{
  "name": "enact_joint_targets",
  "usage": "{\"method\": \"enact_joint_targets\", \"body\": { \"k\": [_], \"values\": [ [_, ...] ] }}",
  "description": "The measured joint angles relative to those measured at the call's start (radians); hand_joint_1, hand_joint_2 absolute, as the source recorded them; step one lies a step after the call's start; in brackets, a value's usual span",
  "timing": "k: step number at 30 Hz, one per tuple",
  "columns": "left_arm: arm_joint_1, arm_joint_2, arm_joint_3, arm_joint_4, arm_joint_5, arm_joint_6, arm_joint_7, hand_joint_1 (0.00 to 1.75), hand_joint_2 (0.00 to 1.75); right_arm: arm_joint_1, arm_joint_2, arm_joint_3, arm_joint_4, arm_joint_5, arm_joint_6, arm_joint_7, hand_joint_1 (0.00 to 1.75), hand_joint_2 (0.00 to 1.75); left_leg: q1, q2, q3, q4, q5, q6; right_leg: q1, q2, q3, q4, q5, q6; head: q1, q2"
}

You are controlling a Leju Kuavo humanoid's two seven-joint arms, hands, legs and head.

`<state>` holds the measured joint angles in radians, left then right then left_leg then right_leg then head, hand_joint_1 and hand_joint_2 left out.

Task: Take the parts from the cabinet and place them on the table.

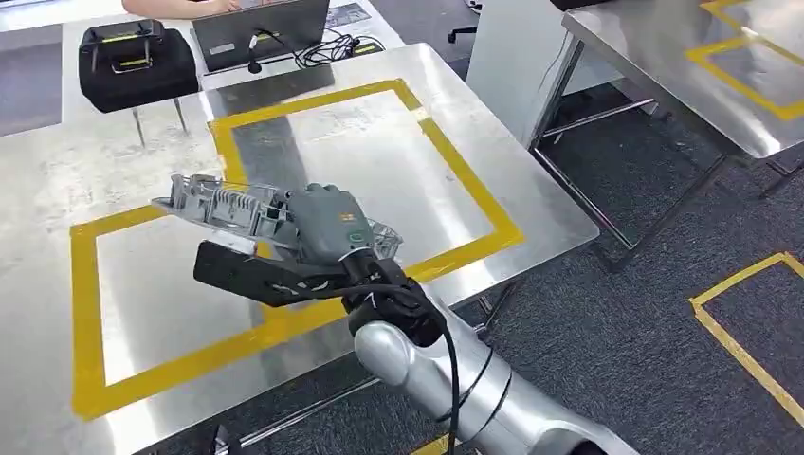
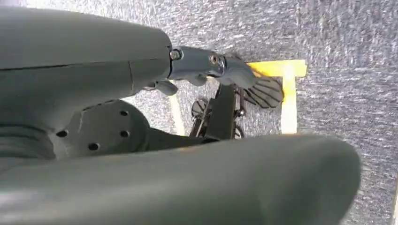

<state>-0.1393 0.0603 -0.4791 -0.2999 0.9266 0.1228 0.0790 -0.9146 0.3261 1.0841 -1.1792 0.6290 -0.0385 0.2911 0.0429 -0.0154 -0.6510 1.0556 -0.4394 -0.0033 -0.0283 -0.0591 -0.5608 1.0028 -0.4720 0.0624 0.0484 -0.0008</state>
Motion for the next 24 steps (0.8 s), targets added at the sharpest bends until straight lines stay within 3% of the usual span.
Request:
{"method": "enact_joint_targets", "body": {
  "k": [2,5,11,14,24],
  "values": [
    [0.000,-0.002,0.000,0.003,-0.001,0.000,-0.002,0.00,0.00,-0.002,0.007,0.010,0.016,0.000,0.000,0.000,1.75,1.75,0.000,0.000,0.001,-0.001,0.000,0.000,0.000,0.000,0.000,0.001,-0.001,0.007,-0.001,0.000],
    [0.000,-0.004,0.000,0.007,-0.002,0.000,-0.002,0.00,0.00,-0.002,0.016,0.020,0.035,0.000,0.000,0.000,1.75,1.75,0.000,0.001,0.005,-0.004,0.001,0.000,0.000,0.000,-0.002,0.001,-0.001,0.007,-0.003,0.000],
    [0.000,-0.006,0.000,0.012,-0.002,0.000,-0.002,0.00,0.00,-0.005,0.018,0.038,0.056,0.001,0.000,0.000,1.75,1.75,0.000,0.001,0.016,-0.010,0.001,-0.001,0.000,0.000,-0.007,0.001,-0.009,0.001,-0.007,0.000],
    [0.001,-0.006,0.000,0.015,-0.002,0.000,-0.002,0.00,0.00,-0.006,0.018,0.044,0.063,0.001,0.000,-0.001,1.75,1.75,0.000,0.001,0.017,-0.011,0.001,-0.001,0.000,0.000,-0.007,0.001,-0.007,0.005,-0.008,0.000],
    [0.006,-0.013,0.000,0.024,-0.008,0.003,-0.017,0.00,0.00,-0.004,0.018,0.071,0.095,0.031,0.023,-0.009,1.75,1.75,0.000,0.001,0.018,-0.013,0.003,-0.002,0.001,0.000,0.009,0.003,-0.006,0.001,-0.013,0.000]
  ]
}}
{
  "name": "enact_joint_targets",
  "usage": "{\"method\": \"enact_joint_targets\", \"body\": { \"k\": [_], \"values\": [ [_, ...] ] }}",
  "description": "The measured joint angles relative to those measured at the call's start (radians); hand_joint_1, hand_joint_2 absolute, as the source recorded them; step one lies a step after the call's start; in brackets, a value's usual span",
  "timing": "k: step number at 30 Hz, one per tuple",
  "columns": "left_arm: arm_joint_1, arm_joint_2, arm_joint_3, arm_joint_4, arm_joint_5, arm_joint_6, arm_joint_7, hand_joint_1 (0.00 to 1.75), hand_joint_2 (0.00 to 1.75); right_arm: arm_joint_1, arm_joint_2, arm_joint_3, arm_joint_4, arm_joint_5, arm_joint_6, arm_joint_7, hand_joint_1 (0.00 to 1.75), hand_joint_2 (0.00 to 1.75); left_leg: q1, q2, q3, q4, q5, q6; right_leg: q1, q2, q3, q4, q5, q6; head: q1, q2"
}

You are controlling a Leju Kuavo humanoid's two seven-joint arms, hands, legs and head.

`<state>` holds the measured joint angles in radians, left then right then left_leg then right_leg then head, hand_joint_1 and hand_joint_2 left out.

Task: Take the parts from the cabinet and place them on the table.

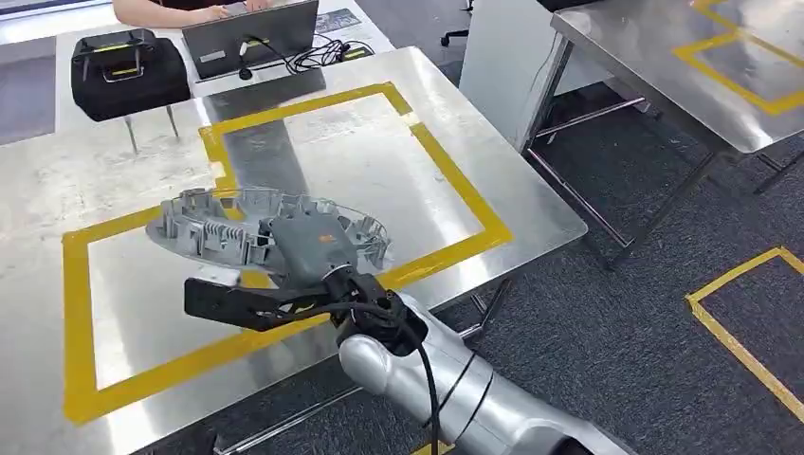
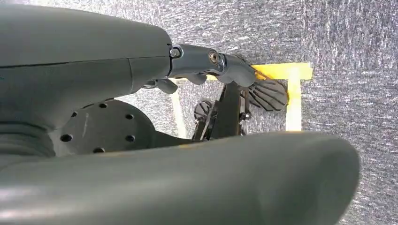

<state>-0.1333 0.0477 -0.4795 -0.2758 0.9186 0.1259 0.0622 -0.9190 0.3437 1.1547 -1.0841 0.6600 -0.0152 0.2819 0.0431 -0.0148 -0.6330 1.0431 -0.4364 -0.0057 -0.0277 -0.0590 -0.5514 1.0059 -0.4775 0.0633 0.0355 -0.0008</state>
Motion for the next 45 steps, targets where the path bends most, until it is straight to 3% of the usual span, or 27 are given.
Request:
{"method": "enact_joint_targets", "body": {
  "k": [8,17,29,30,36,37,38,40,41,42,43,44,45],
  "values": [
    [-0.007,-0.004,0.000,0.002,-0.032,0.004,-0.002,0.00,0.00,-0.005,-0.001,0.040,0.095,-0.009,0.101,0.036,1.75,1.75,0.000,0.000,0.007,-0.001,-0.002,-0.002,0.000,0.000,-0.012,0.000,-0.009,-0.003,-0.003,0.000],
    [-0.015,-0.011,0.000,-0.003,-0.053,0.006,0.010,0.00,0.00,-0.023,-0.001,0.078,0.206,-0.064,0.115,0.050,1.75,1.75,0.000,0.000,0.012,-0.001,-0.002,-0.002,0.000,0.000,-0.006,0.000,-0.007,-0.002,-0.003,0.000],
    [-0.019,-0.018,0.002,-0.003,-0.033,-0.047,-0.003,0.00,0.00,-0.058,0.000,0.129,0.221,-0.151,0.107,0.079,1.75,1.75,0.000,0.000,0.014,-0.001,-0.002,-0.002,0.000,0.000,-0.004,0.000,-0.007,-0.002,-0.006,0.000],
    [-0.019,-0.018,0.002,-0.003,-0.034,-0.045,-0.003,0.00,0.00,-0.062,0.000,0.132,0.221,-0.158,0.106,0.084,1.75,1.75,-0.004,0.000,0.014,0.001,-0.004,0.000,-0.003,0.000,-0.002,-0.004,-0.002,0.005,-0.006,0.000],
    [-0.018,-0.017,0.002,-0.001,-0.036,-0.044,-0.003,0.00,0.00,-0.069,0.002,0.151,0.221,-0.166,0.104,0.094,1.75,1.75,-0.013,-0.003,0.009,0.000,-0.004,0.010,-0.011,-0.005,0.018,-0.012,0.006,0.020,-0.016,0.000],
    [-0.019,-0.017,0.002,-0.001,-0.036,-0.044,-0.003,0.00,0.00,-0.072,0.002,0.153,0.221,-0.166,0.103,0.097,1.75,1.75,-0.013,-0.007,0.012,-0.005,-0.002,0.014,-0.012,-0.011,0.021,-0.014,0.004,0.024,-0.019,0.000],
    [-0.018,-0.017,0.002,0.000,-0.036,-0.044,-0.003,0.00,0.00,-0.072,0.001,0.155,0.221,-0.168,0.102,0.100,1.75,1.75,-0.004,-0.011,0.019,-0.016,0.005,0.024,-0.016,0.000,0.009,-0.006,-0.004,0.028,-0.016,0.000],
    [-0.020,-0.018,0.003,0.000,-0.036,-0.045,-0.003,0.00,0.00,-0.077,0.000,0.157,0.225,-0.171,0.099,0.109,1.75,1.75,-0.007,-0.021,0.018,-0.019,0.009,0.029,-0.010,0.036,-0.033,0.094,-0.071,0.018,-0.006,0.000],
    [-0.020,-0.018,0.003,0.000,-0.036,-0.045,-0.003,0.00,0.00,-0.076,0.000,0.158,0.227,-0.174,0.099,0.113,1.75,1.75,-0.011,-0.028,0.013,-0.019,0.011,0.031,-0.005,0.045,-0.082,0.196,-0.119,0.012,0.001,0.000],
    [-0.019,-0.018,0.003,0.000,-0.036,-0.045,-0.003,0.00,0.00,-0.075,-0.001,0.160,0.232,-0.180,0.099,0.116,1.75,1.75,-0.016,-0.036,0.010,-0.019,0.013,0.033,-0.001,0.048,-0.119,0.274,-0.147,0.007,0.004,0.000],
    [-0.018,-0.018,0.003,0.000,-0.036,-0.046,-0.003,0.00,0.00,-0.074,-0.001,0.162,0.235,-0.184,0.099,0.117,1.75,1.75,-0.019,-0.042,0.007,-0.018,0.014,0.034,0.003,0.050,-0.137,0.308,-0.152,0.002,0.005,0.000],
    [-0.018,-0.018,0.003,0.001,-0.036,-0.046,-0.003,0.00,0.00,-0.075,-0.001,0.164,0.238,-0.187,0.099,0.120,1.75,1.75,-0.024,-0.055,0.005,-0.018,0.016,0.033,0.008,0.052,-0.136,0.303,-0.135,-0.008,0.005,0.000],
    [-0.018,-0.018,0.003,0.002,-0.036,-0.046,-0.003,0.00,0.00,-0.076,-0.001,0.166,0.240,-0.190,0.099,0.121,1.75,1.75,-0.028,-0.065,0.004,-0.018,0.019,0.032,0.015,0.056,-0.114,0.256,-0.102,-0.021,0.007,0.000]
  ]
}}
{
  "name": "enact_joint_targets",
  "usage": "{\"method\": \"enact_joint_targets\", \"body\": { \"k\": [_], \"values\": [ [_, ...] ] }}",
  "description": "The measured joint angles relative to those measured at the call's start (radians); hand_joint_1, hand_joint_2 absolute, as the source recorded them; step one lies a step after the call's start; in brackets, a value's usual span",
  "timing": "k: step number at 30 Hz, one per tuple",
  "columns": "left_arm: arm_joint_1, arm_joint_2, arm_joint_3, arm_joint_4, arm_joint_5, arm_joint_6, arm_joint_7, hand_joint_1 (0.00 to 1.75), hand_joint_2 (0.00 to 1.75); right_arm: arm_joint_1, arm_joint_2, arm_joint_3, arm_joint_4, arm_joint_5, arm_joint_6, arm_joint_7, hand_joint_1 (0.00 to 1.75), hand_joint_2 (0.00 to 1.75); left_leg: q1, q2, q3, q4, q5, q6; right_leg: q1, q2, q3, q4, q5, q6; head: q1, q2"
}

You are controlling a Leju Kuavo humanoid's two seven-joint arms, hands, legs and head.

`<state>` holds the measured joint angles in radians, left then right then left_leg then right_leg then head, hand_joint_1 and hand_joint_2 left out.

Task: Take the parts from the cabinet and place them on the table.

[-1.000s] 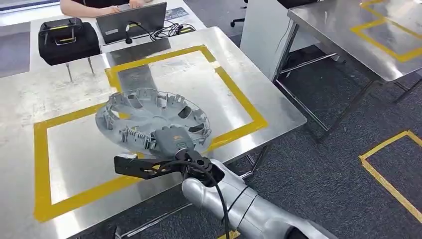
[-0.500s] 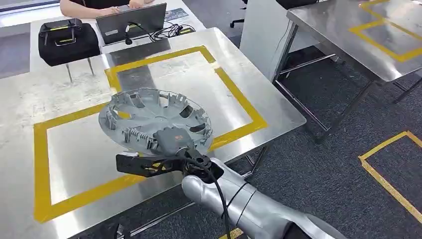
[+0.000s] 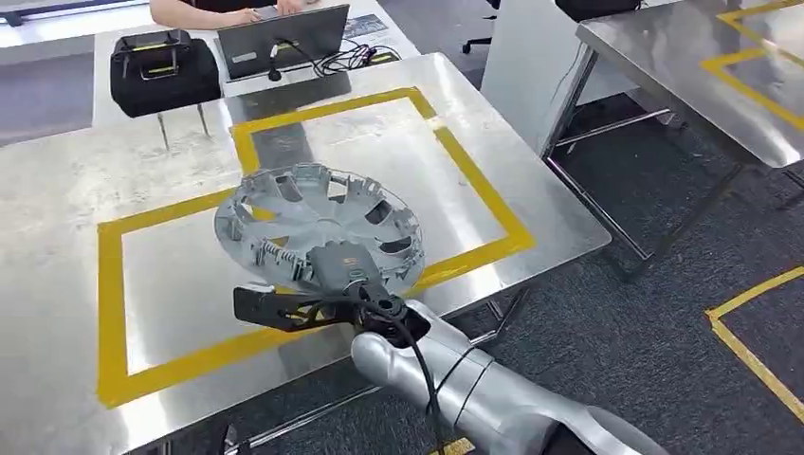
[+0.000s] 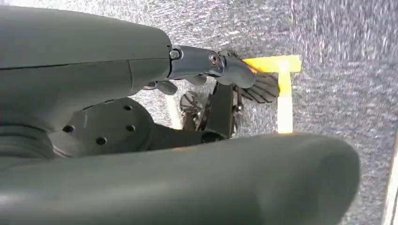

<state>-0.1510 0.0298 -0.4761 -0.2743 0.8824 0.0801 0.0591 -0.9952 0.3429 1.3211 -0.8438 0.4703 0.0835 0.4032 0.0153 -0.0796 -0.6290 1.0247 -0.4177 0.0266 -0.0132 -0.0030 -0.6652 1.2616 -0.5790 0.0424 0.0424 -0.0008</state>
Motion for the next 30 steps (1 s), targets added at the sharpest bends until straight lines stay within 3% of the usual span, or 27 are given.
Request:
{"method": "enact_joint_targets", "body": {
  "k": [2,3,4,5,7,8,9,10,12,13,14,16,17,18,19,20,21,23,24,25,27,28,29,30],
  "values": [
    [-0.001,-0.001,0.000,0.000,0.000,-0.001,0.000,0.00,0.00,-0.006,0.000,0.005,0.005,-0.006,0.002,0.002,1.75,1.75,-0.007,-0.006,0.000,0.000,0.005,0.000,0.018,0.022,0.087,-0.177,0.087,-0.040,0.005,0.000],
    [-0.001,-0.007,0.001,-0.002,0.000,-0.001,0.000,0.00,0.00,-0.009,0.001,0.006,0.005,-0.010,0.004,0.002,1.75,1.75,-0.005,-0.009,0.000,0.000,0.007,-0.001,0.022,0.037,0.105,-0.224,0.077,-0.063,0.001,0.000],
    [-0.001,-0.004,0.002,-0.001,0.000,-0.002,0.000,0.00,0.00,-0.013,0.001,0.008,0.005,-0.012,0.005,0.001,1.75,1.75,-0.008,-0.014,-0.003,-0.001,0.008,-0.007,0.025,0.024,0.108,-0.239,0.078,-0.058,-0.006,0.000],
    [-0.002,-0.005,0.002,-0.002,0.000,-0.002,0.000,0.00,0.00,-0.016,0.001,0.010,0.005,-0.013,0.008,0.000,1.75,1.75,-0.002,-0.014,-0.006,-0.002,0.011,-0.015,0.030,0.022,0.107,-0.239,0.080,-0.058,-0.003,0.000],
    [0.000,-0.005,0.003,-0.001,-0.001,-0.002,0.001,0.00,0.00,-0.018,0.002,0.014,0.006,-0.021,0.018,0.000,1.75,1.75,0.002,-0.019,-0.004,-0.010,0.016,-0.029,0.036,0.019,0.108,-0.246,0.085,-0.067,0.000,0.000],
    [-0.002,-0.002,0.004,-0.001,-0.002,-0.002,0.000,0.00,0.00,-0.020,0.003,0.016,0.005,-0.026,0.023,0.000,1.75,1.75,0.001,-0.017,-0.005,-0.008,0.016,-0.032,0.017,0.007,0.133,-0.271,0.104,-0.069,0.000,0.000],
    [-0.001,-0.003,0.005,-0.001,-0.002,-0.003,0.001,0.00,0.00,-0.021,0.003,0.018,0.007,-0.033,0.030,0.003,1.75,1.75,-0.003,0.018,-0.024,0.012,-0.002,-0.035,0.018,0.001,0.140,-0.283,0.111,-0.066,-0.003,0.000],
    [-0.002,-0.003,0.005,-0.001,-0.003,-0.003,0.001,0.00,0.00,-0.025,0.003,0.019,0.007,-0.039,0.033,0.005,1.75,1.75,-0.001,0.043,-0.043,0.059,-0.037,-0.039,0.018,-0.003,0.141,-0.287,0.117,-0.075,-0.017,0.000],
    [-0.005,-0.003,0.006,-0.001,-0.003,-0.002,0.000,0.00,0.00,-0.026,0.002,0.021,0.011,-0.044,0.037,0.011,1.75,1.75,0.008,0.067,-0.105,0.204,-0.101,-0.048,0.017,-0.016,0.139,-0.287,0.119,-0.073,-0.027,0.000],
    [-0.004,-0.001,0.007,0.000,-0.003,-0.002,0.001,0.00,0.00,-0.025,0.002,0.023,0.015,-0.044,0.039,0.014,1.75,1.75,0.014,0.072,-0.133,0.269,-0.117,-0.056,0.016,-0.022,0.138,-0.286,0.117,-0.071,-0.032,0.000],
    [-0.002,0.001,0.008,0.000,-0.003,-0.002,0.001,0.00,0.00,-0.024,0.002,0.025,0.018,-0.044,0.040,0.015,1.75,1.75,0.019,0.076,-0.133,0.270,-0.105,-0.062,0.014,-0.026,0.138,-0.285,0.115,-0.068,-0.033,0.000],
    [-0.001,0.003,0.009,0.000,-0.003,-0.002,0.000,0.00,0.00,-0.025,0.002,0.028,0.021,-0.044,0.041,0.017,1.75,1.75,0.026,0.083,-0.077,0.169,-0.044,-0.073,0.006,-0.028,0.139,-0.278,0.109,-0.057,-0.035,0.000],
    [-0.003,0.004,0.011,0.000,-0.003,-0.002,0.001,0.00,0.00,-0.027,0.002,0.029,0.023,-0.045,0.042,0.017,1.75,1.75,0.033,0.094,-0.014,0.056,0.003,-0.082,-0.002,-0.028,0.138,-0.265,0.101,-0.045,-0.037,0.000],
    [-0.004,0.001,0.012,0.000,-0.003,-0.002,0.001,0.00,0.00,-0.028,0.002,0.031,0.024,-0.050,0.043,0.019,1.75,1.75,0.030,0.109,0.011,0.017,-0.021,-0.090,-0.001,-0.028,0.134,-0.256,0.094,-0.034,-0.042,0.000],
    [-0.008,0.000,0.013,0.000,-0.003,-0.003,0.001,0.00,0.00,-0.034,0.002,0.031,0.026,-0.056,0.045,0.026,1.75,1.75,0.026,0.095,0.022,0.007,-0.027,-0.073,0.007,-0.026,0.129,-0.242,0.085,-0.023,-0.057,0.000],
    [-0.011,-0.001,0.015,-0.001,-0.003,-0.002,0.002,0.00,0.00,-0.036,0.002,0.031,0.027,-0.063,0.049,0.030,1.75,1.75,0.026,0.092,0.024,0.012,-0.026,-0.053,0.009,-0.026,0.123,-0.246,0.084,-0.021,-0.056,0.000],
    [-0.011,0.000,0.016,-0.001,-0.003,-0.002,0.002,0.00,0.00,-0.039,0.000,0.031,0.033,-0.072,0.048,0.035,1.75,1.75,0.025,0.091,0.023,0.011,-0.029,-0.046,0.008,-0.027,0.117,-0.247,0.082,-0.018,-0.043,0.000],
    [-0.010,0.000,0.017,-0.001,-0.003,0.000,0.003,0.00,0.00,-0.049,0.000,0.031,0.045,-0.082,0.041,0.037,1.75,1.75,0.024,0.083,0.024,0.013,-0.030,-0.031,0.003,-0.030,0.122,-0.245,0.078,-0.010,-0.036,0.000],
    [-0.009,0.000,0.018,-0.001,-0.003,0.001,0.004,0.00,0.00,-0.056,0.000,0.030,0.051,-0.085,0.037,0.037,1.75,1.75,0.024,0.081,0.024,0.013,-0.027,-0.024,0.000,-0.021,0.118,-0.224,0.060,-0.004,-0.030,0.000],
    [-0.009,0.000,0.018,-0.001,-0.003,0.001,0.004,0.00,0.00,-0.062,-0.001,0.027,0.061,-0.087,0.032,0.037,1.75,1.75,0.022,0.080,0.022,0.013,-0.026,-0.019,0.001,-0.014,0.092,-0.169,0.021,-0.003,-0.023,0.000],
    [-0.007,-0.001,0.019,-0.001,-0.002,0.004,0.004,0.00,0.00,-0.067,-0.002,0.020,0.087,-0.082,0.026,0.034,1.75,1.75,0.016,0.074,0.014,0.013,-0.022,-0.013,0.002,-0.010,0.012,-0.006,-0.057,-0.003,-0.013,0.000],
    [-0.005,-0.001,0.019,0.000,-0.002,0.004,0.004,0.00,0.00,-0.067,-0.003,0.019,0.095,-0.077,0.026,0.032,1.75,1.75,0.013,0.072,0.011,0.013,-0.021,-0.011,0.003,-0.010,-0.013,0.041,-0.072,-0.006,-0.010,0.000],
    [-0.003,0.000,0.019,0.000,-0.002,0.006,0.004,0.00,0.00,-0.067,-0.003,0.018,0.105,-0.066,0.026,0.029,1.75,1.75,0.010,0.068,0.009,0.013,-0.019,-0.008,0.004,-0.009,-0.029,0.070,-0.075,-0.010,-0.008,0.000],
    [-0.001,0.000,0.021,0.001,-0.002,0.008,0.006,0.00,0.00,-0.067,-0.004,0.010,0.124,-0.041,0.026,0.026,1.75,1.75,0.002,0.060,0.008,0.013,-0.016,-0.005,0.010,-0.009,-0.019,0.043,-0.042,-0.023,-0.003,0.000]
  ]
}}
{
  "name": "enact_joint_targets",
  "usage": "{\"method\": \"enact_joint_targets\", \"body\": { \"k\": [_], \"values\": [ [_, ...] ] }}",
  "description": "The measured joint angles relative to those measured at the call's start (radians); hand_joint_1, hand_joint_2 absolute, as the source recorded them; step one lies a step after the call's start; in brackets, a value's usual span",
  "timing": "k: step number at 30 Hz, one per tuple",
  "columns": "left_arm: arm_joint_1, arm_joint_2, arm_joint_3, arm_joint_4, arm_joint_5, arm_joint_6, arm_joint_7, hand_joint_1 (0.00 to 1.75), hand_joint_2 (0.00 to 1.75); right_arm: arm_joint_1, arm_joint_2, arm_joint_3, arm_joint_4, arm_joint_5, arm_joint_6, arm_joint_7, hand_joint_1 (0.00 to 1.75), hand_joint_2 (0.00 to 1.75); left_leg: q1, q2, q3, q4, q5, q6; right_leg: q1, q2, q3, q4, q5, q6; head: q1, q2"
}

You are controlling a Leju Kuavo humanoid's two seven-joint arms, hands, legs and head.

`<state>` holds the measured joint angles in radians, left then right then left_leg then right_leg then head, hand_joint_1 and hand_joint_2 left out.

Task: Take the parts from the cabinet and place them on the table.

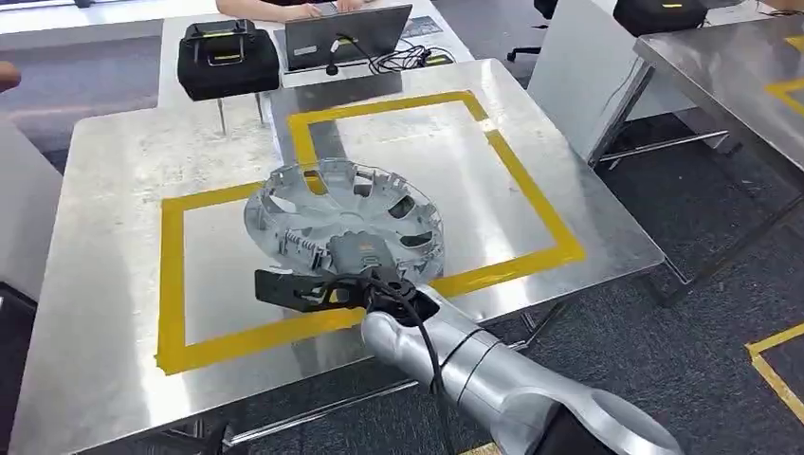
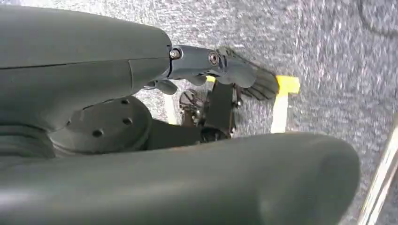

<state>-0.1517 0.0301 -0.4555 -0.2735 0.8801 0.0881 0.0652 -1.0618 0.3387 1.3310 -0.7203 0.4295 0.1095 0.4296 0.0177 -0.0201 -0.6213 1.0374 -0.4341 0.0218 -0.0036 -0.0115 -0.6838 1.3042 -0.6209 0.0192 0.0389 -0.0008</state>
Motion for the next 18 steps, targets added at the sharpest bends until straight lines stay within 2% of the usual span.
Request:
{"method": "enact_joint_targets", "body": {
  "k": [2,3,4,5,6,7,8,9,10,11,12,18],
  "values": [
    [-0.001,0.000,0.003,0.000,-0.001,0.002,0.005,0.00,0.00,0.000,-0.001,-0.017,0.016,0.030,0.002,-0.001,1.75,1.75,-0.011,-0.012,-0.001,0.000,0.004,0.004,0.014,0.005,0.070,-0.146,0.079,-0.031,0.007,0.000],
    [-0.001,-0.001,0.003,0.000,-0.002,0.002,0.006,0.00,0.00,0.000,-0.001,-0.026,0.023,0.040,0.003,-0.001,1.75,1.75,-0.014,-0.017,-0.001,-0.002,0.007,0.005,0.027,0.010,0.112,-0.231,0.113,-0.054,0.009,0.000],
    [-0.001,-0.010,0.004,-0.001,-0.002,0.003,0.008,0.00,0.00,0.001,-0.001,-0.040,0.031,0.049,0.004,0.000,1.75,1.75,-0.016,-0.020,0.000,-0.003,0.010,0.001,0.036,0.020,0.121,-0.267,0.116,-0.077,-0.006,0.000],
    [-0.001,-0.004,0.005,-0.001,-0.002,0.003,0.008,0.00,0.00,0.000,-0.001,-0.045,0.036,0.053,0.005,0.000,1.75,1.75,-0.011,-0.026,0.000,-0.007,0.011,-0.002,0.042,0.018,0.124,-0.280,0.122,-0.080,-0.011,0.000],
    [-0.002,-0.006,0.005,-0.001,-0.002,0.003,0.011,0.00,0.00,0.000,-0.001,-0.052,0.039,0.057,0.005,0.000,1.75,1.75,-0.009,-0.026,-0.002,-0.004,0.010,-0.004,0.044,0.018,0.123,-0.287,0.123,-0.082,0.000,0.000],
    [0.000,-0.003,0.005,-0.001,-0.002,0.003,0.012,0.00,0.00,0.000,-0.002,-0.056,0.043,0.060,0.005,0.001,1.75,1.75,-0.011,-0.026,-0.002,-0.003,-0.001,0.006,0.042,0.018,0.125,-0.291,0.122,-0.062,0.004,0.000],
    [0.001,-0.005,0.005,-0.001,-0.002,0.004,0.012,0.00,0.00,0.003,-0.002,-0.064,0.048,0.063,0.006,0.002,1.75,1.75,-0.011,-0.026,-0.002,-0.003,0.003,0.006,0.037,0.019,0.127,-0.291,0.120,-0.005,0.003,0.000],
    [0.001,-0.005,0.005,-0.001,-0.002,0.004,0.012,0.00,0.00,0.006,-0.005,-0.073,0.056,0.066,0.006,0.007,1.75,1.75,-0.011,-0.026,-0.001,-0.003,0.005,0.000,0.037,0.019,0.127,-0.291,0.118,-0.016,-0.002,0.000],
    [0.001,-0.005,0.005,-0.001,-0.002,0.005,0.013,0.00,0.00,0.008,-0.006,-0.081,0.063,0.069,0.006,0.011,1.75,1.75,-0.011,-0.028,-0.001,-0.004,0.010,0.004,0.038,0.018,0.127,-0.290,0.129,-0.037,-0.001,0.000],
    [0.001,-0.005,0.005,-0.001,-0.003,0.006,0.014,0.00,0.00,0.008,-0.010,-0.089,0.068,0.072,0.006,0.014,1.75,1.75,-0.011,-0.028,-0.001,-0.005,0.012,0.004,0.037,0.018,0.127,-0.290,0.131,-0.029,-0.003,0.000],
    [0.001,-0.003,0.006,-0.001,-0.003,0.008,0.015,0.00,0.00,0.008,-0.012,-0.096,0.072,0.075,0.006,0.017,1.75,1.75,-0.011,-0.027,0.000,-0.005,0.013,0.003,0.037,0.018,0.127,-0.290,0.135,-0.026,-0.004,0.000],
    [0.000,0.000,0.014,-0.001,-0.003,0.008,0.015,0.00,0.00,0.008,-0.023,-0.123,0.090,0.085,0.006,0.022,1.75,1.75,-0.011,-0.027,0.001,-0.006,0.013,0.002,0.037,0.018,0.128,-0.289,0.133,-0.029,-0.011,0.000]
  ]
}}
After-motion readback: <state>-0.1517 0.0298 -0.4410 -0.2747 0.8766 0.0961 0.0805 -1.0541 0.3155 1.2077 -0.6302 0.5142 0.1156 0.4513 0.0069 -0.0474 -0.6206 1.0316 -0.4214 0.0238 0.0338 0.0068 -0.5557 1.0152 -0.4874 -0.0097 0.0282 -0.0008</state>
